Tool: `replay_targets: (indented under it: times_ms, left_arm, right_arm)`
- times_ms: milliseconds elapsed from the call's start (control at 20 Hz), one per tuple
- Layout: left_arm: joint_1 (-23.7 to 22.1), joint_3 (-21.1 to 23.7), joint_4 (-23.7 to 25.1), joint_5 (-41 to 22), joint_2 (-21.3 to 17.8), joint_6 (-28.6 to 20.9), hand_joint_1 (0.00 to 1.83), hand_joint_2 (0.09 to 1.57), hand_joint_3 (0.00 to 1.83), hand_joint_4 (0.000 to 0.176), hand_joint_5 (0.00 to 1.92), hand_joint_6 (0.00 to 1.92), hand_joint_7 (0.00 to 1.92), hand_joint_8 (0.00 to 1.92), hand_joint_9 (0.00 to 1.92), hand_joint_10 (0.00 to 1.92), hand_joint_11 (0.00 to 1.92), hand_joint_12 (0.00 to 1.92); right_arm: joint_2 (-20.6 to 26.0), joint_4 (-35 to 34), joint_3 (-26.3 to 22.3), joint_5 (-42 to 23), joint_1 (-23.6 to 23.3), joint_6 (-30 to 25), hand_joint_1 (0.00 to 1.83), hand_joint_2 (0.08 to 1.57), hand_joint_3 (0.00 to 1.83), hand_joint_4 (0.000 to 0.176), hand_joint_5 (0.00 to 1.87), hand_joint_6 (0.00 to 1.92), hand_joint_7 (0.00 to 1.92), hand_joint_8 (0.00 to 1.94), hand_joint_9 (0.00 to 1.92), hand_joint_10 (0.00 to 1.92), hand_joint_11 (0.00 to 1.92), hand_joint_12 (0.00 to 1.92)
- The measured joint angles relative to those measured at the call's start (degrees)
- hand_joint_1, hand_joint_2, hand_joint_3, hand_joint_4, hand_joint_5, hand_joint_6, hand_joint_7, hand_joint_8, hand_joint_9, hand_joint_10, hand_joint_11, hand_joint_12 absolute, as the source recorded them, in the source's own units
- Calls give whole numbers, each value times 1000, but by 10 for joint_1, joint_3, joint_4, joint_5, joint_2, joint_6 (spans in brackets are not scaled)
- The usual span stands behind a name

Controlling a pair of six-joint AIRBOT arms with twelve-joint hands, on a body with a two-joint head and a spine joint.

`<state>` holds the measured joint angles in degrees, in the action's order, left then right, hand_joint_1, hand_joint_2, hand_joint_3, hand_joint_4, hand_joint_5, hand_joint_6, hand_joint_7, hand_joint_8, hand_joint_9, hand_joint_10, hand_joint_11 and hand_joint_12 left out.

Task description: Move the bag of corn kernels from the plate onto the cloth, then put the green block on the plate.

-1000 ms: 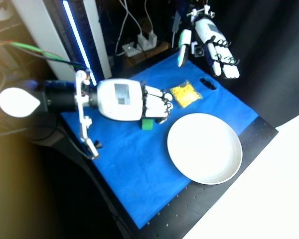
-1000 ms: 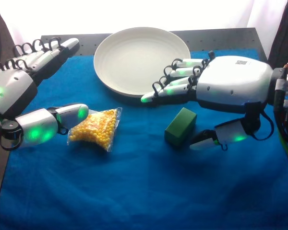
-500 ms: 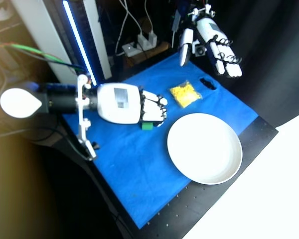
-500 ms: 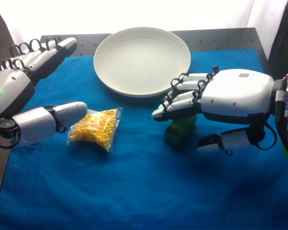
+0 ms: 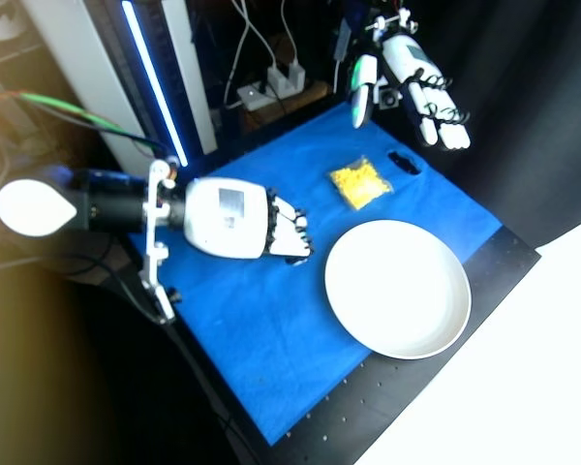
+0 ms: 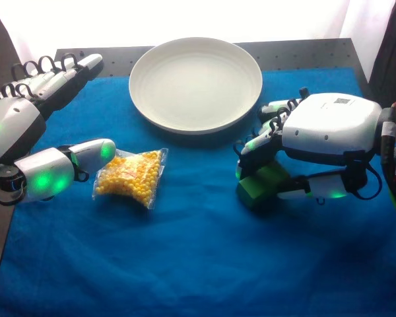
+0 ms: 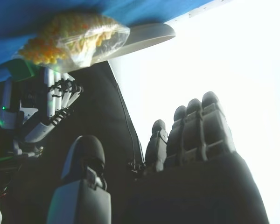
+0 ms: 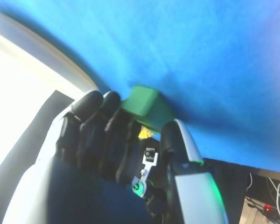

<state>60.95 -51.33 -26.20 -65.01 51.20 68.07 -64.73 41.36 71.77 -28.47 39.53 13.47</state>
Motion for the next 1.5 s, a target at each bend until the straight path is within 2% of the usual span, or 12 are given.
replay_targets:
  times_ms: [250, 300, 350, 400, 450, 550, 650, 800, 1100, 1400, 1450, 1500]
  left_arm:
    - [1, 1, -1, -4, 0, 0, 251, 1252, 8, 172, 0, 0, 0, 0, 0, 0, 0, 0]
    - [1, 0, -1, -5, 0, 0, 251, 1253, 8, 175, 0, 0, 0, 0, 0, 0, 0, 0]
    - [1, 1, -1, -6, 0, 0, 244, 1254, 7, 175, 0, 0, 0, 0, 0, 0, 0, 0]
    - [1, 0, -2, -7, 0, 0, 243, 1253, 7, 170, 0, 0, 0, 0, 0, 0, 0, 0]
    - [1, 0, -2, -7, 0, 0, 256, 1252, 5, 175, 0, 0, 0, 0, 0, 0, 0, 0]
    - [1, 1, -3, -8, 0, 0, 268, 1250, 3, 176, 0, 0, 0, 0, 0, 0, 0, 0]
    - [1, 0, -3, -9, 0, 0, 263, 1254, 3, 172, 0, 0, 0, 0, 0, 0, 0, 0]
    - [6, 0, -6, -9, 0, -1, 260, 1252, 1, 176, 0, 0, 0, 0, 0, 0, 0, 0]
    - [7, 0, -7, -10, 0, -2, 273, 1244, 0, 176, 0, 0, 0, 0, 0, 0, 0, 0]
    - [8, 0, -8, -10, 0, -1, 271, 1229, 0, 176, 0, 0, 0, 0, 0, 0, 0, 0]
    - [8, 0, -8, -10, 0, -2, 264, 1230, 0, 176, 0, 0, 0, 0, 0, 0, 0, 0]
    - [8, 1, -7, -10, 0, -2, 270, 1240, 0, 176, 0, 0, 0, 0, 0, 0, 0, 0]
  right_arm:
    - [-3, 0, 4, -4, 0, 0, 1352, 1187, 0, 0, 781, 1301, 913, 1157, 710, 1391, 315, 1760]
    - [-4, 0, 4, -3, 0, 0, 1234, 1189, 0, 0, 848, 1315, 841, 1129, 635, 1086, 176, 1739]
    - [-5, 0, 4, -3, 0, 0, 1204, 1187, 0, 0, 858, 1294, 838, 1141, 656, 1037, 218, 1742]
    - [-5, 0, 4, -3, 0, 0, 1325, 1180, 2, 0, 822, 1224, 874, 1165, 721, 1366, 401, 1752]
    - [-5, 0, 4, -4, 0, 0, 1348, 1193, 4, 0, 780, 1177, 852, 1271, 725, 1486, 506, 1798]
    - [-5, 0, 2, -8, 0, 1, 1355, 1190, 0, 0, 754, 1269, 895, 1168, 735, 1470, 472, 1783]
    - [0, 4, -5, -14, 0, 1, 1342, 1224, 10, 0, 662, 1306, 839, 1350, 702, 1580, 467, 1915]
    - [20, 9, -14, -29, -9, 1, 1209, 1239, 5, 0, 673, 1258, 854, 1466, 852, 1599, 760, 1915]
    - [31, 0, -9, -57, -51, 1, 1212, 1248, 4, 0, 655, 1281, 840, 1500, 930, 1587, 915, 1872]
    - [16, -13, 37, -49, -102, 2, 1164, 1284, 2, 0, 632, 1359, 744, 1582, 677, 1621, 661, 1921]
    - [6, -12, 47, -39, -113, 2, 1287, 1274, 5, 0, 610, 1352, 700, 1518, 694, 1670, 618, 1921]
    - [-5, -12, 58, -34, -123, 2, 1185, 1279, 4, 0, 645, 1349, 724, 1574, 696, 1649, 686, 1921]
